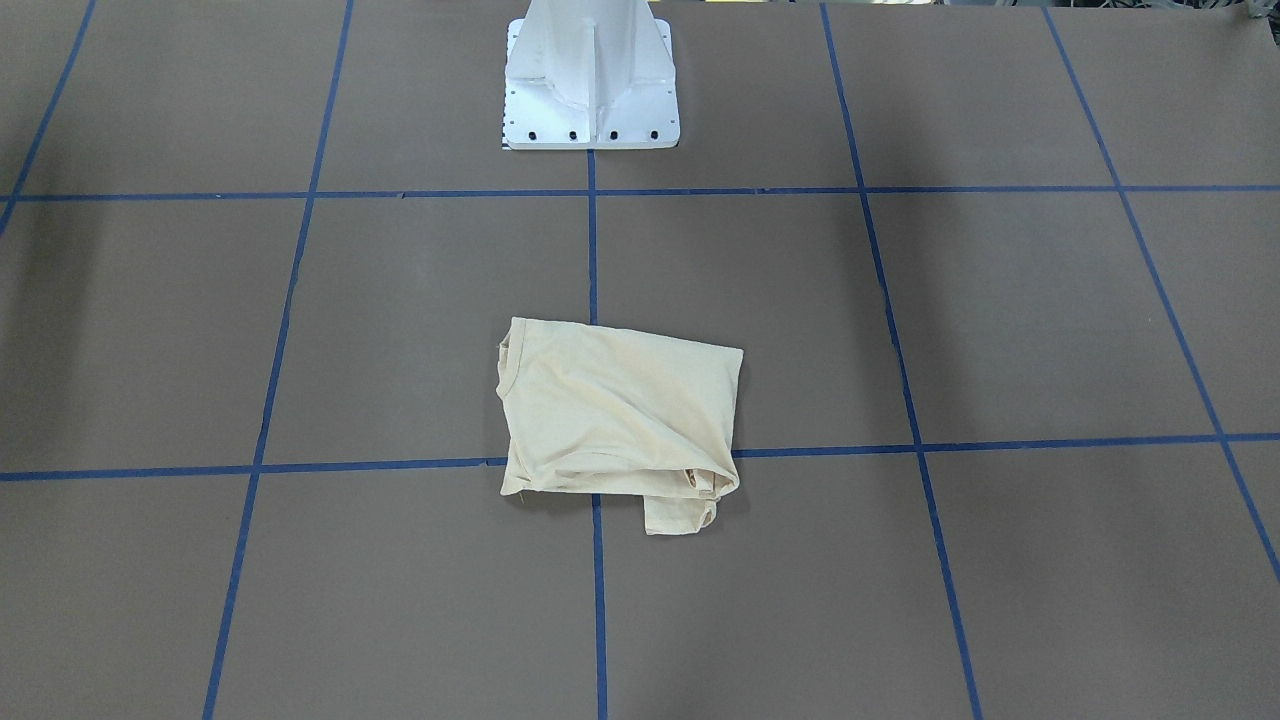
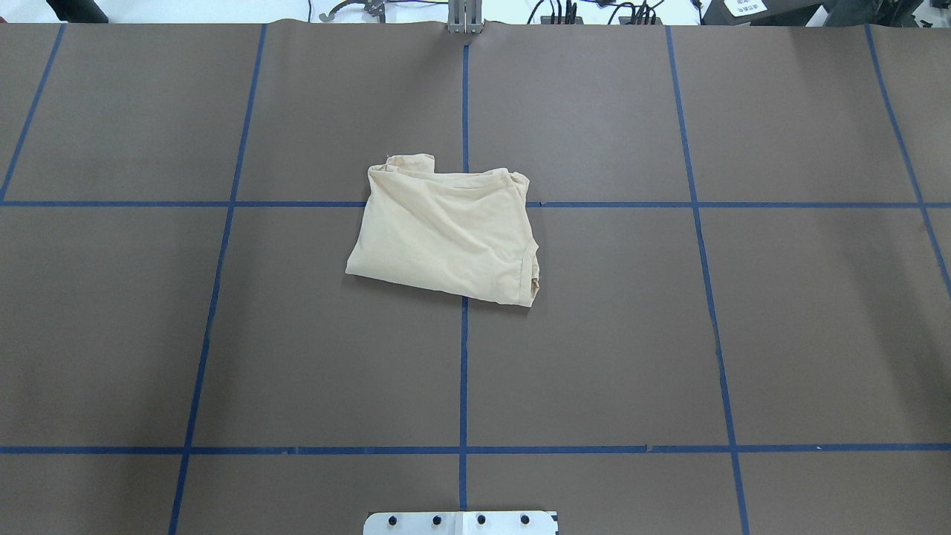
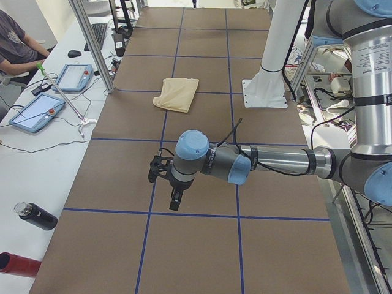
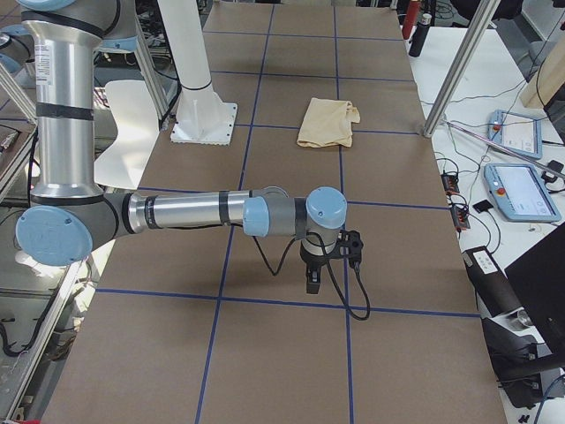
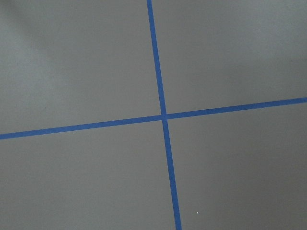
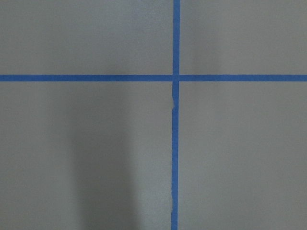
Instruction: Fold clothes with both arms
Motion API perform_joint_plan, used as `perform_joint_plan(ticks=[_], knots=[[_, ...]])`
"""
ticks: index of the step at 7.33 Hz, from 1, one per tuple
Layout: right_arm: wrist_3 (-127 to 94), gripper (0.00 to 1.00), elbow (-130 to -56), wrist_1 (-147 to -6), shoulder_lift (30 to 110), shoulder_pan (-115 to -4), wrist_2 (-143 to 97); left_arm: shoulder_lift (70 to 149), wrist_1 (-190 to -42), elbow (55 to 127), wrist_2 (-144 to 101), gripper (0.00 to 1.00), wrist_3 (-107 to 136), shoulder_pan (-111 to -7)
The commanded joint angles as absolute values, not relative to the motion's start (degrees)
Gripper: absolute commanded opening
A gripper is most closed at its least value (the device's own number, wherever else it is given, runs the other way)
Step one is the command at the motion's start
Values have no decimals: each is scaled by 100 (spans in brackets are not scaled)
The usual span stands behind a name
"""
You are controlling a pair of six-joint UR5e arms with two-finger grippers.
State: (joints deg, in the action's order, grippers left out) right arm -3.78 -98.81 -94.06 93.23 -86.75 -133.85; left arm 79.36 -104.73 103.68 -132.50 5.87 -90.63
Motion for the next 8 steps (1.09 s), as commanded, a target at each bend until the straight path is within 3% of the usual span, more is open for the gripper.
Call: perform_joint_plan(ticks=[1,8], knots=[[-387,100,-9879,-9404,9334,-8675,-13394,7937,-10424,10406,-13271,100,580,-9070],[-396,100,-9896,-9404,9299,-8675,-13482,7928,-10441,10503,-13342,100,580,-9070]])
